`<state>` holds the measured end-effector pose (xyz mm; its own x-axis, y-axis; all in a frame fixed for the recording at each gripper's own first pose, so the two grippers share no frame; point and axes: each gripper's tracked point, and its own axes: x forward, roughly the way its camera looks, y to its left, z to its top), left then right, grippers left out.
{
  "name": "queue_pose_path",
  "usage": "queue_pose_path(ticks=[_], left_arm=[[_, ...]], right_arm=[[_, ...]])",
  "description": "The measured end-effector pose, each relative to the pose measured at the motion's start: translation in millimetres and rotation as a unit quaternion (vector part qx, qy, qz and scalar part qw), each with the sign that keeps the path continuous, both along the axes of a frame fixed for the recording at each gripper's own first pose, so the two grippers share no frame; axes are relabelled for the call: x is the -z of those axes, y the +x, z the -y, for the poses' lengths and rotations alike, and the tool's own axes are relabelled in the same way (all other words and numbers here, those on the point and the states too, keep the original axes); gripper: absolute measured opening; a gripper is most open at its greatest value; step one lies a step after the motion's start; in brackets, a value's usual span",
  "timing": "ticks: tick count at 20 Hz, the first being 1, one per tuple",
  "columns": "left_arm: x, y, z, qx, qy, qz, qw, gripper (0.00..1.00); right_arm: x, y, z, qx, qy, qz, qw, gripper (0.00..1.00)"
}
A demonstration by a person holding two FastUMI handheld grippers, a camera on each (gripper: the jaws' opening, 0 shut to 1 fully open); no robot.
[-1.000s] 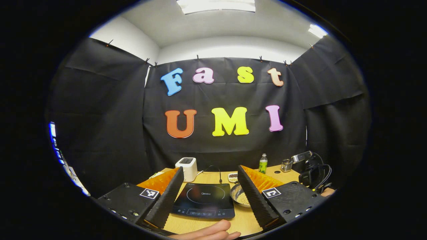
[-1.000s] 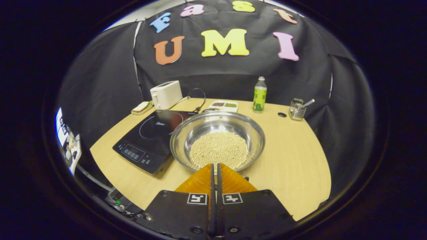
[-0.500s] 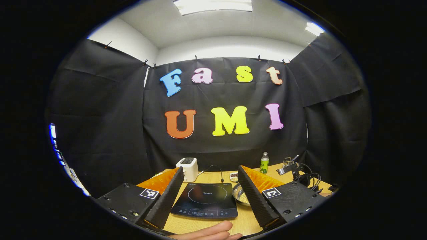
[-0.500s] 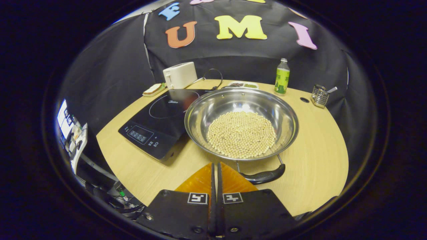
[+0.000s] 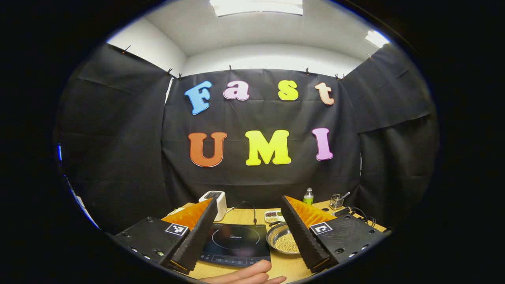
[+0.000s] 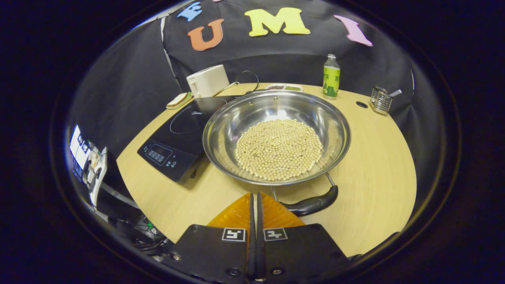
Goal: First push the handle of the pot to place it horizontally, then grasp the pot with both hands and set it on the induction cooktop.
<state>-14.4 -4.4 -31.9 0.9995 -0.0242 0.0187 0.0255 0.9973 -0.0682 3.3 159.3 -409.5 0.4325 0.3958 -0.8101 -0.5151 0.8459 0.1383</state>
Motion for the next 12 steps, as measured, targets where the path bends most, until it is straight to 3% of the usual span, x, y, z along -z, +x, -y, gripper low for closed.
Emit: queue_pose_path(ticks=[3, 8, 12], left_arm=[[6.0, 17.6, 2.3, -0.004, -0.005, -0.013, 1.000, 0.96], [-2.5, 39.7, 13.9, 0.025, -0.026, 0.005, 0.999, 0.96], [2.9, 59.3, 17.7, 0.039, -0.037, 0.002, 0.999, 0.96]], right_arm=[[2.4, 7.5, 8.7, -0.008, -0.010, 0.004, 1.000, 0.04], [4.5, 35.0, 31.7, -0.001, -0.029, 0.015, 0.999, 0.00], [12.9, 53.7, 47.9, 0.004, -0.045, 0.014, 0.999, 0.04]])
